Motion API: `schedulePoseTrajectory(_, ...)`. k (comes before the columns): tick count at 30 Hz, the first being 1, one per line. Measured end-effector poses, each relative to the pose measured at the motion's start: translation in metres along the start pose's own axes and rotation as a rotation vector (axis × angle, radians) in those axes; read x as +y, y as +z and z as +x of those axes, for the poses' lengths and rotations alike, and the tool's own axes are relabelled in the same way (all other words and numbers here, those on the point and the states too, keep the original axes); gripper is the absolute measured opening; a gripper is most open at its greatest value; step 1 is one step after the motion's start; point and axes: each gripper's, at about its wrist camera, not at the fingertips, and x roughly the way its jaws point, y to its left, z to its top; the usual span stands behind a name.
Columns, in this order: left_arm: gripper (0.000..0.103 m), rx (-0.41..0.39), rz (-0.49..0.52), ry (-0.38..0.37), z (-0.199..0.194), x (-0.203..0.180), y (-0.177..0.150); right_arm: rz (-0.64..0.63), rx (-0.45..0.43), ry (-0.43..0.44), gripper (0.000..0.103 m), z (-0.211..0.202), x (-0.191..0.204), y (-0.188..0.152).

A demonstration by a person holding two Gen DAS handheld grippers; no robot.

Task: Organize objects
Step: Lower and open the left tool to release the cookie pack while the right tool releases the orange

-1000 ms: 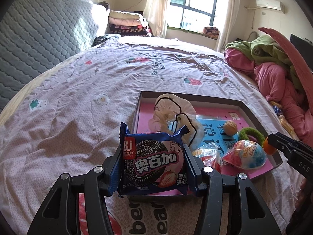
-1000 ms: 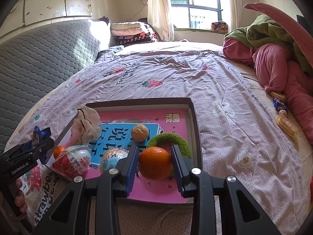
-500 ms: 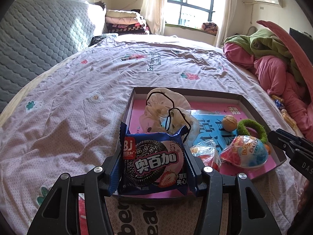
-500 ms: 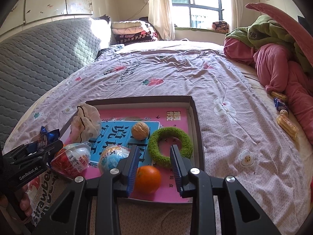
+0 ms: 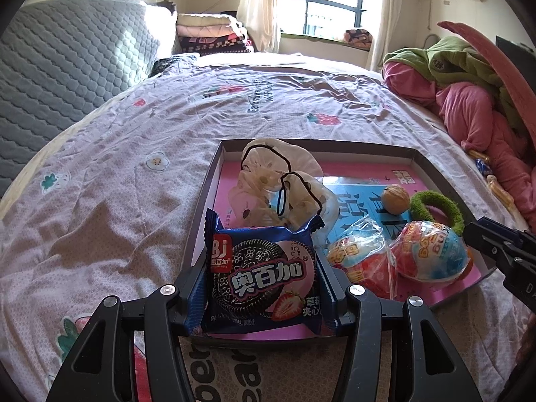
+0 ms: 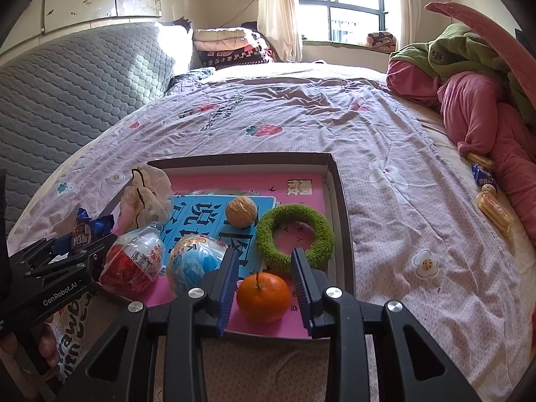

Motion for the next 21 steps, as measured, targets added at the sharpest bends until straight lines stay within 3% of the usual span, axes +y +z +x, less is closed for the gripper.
schedulePoseTrajectory(21, 0.068, -0.037, -0.016, -0.037, -0.018, 0.001, 0.006, 0.028, -0.005, -0.005, 0.033, -0.004, -0.006, 0.0)
